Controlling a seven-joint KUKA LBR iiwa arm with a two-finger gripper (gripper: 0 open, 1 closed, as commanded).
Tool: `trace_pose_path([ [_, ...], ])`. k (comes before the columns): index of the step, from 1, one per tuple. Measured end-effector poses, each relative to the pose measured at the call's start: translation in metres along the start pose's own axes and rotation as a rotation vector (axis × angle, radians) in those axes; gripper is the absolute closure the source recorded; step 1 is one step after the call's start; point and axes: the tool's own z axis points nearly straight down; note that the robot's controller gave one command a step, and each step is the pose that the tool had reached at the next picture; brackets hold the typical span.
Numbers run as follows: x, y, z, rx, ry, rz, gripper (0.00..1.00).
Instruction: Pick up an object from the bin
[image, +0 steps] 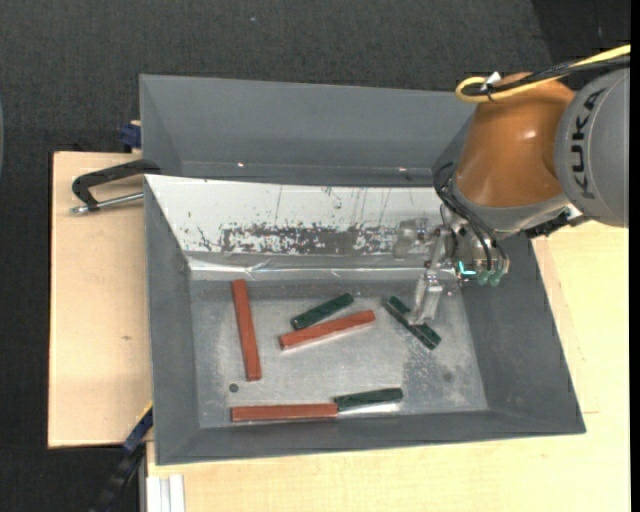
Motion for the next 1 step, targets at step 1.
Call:
trace_pose_path([
  [1,-0.0018,0.0000,-0.0045,0.001,-0.008,-0.001,0.00],
])
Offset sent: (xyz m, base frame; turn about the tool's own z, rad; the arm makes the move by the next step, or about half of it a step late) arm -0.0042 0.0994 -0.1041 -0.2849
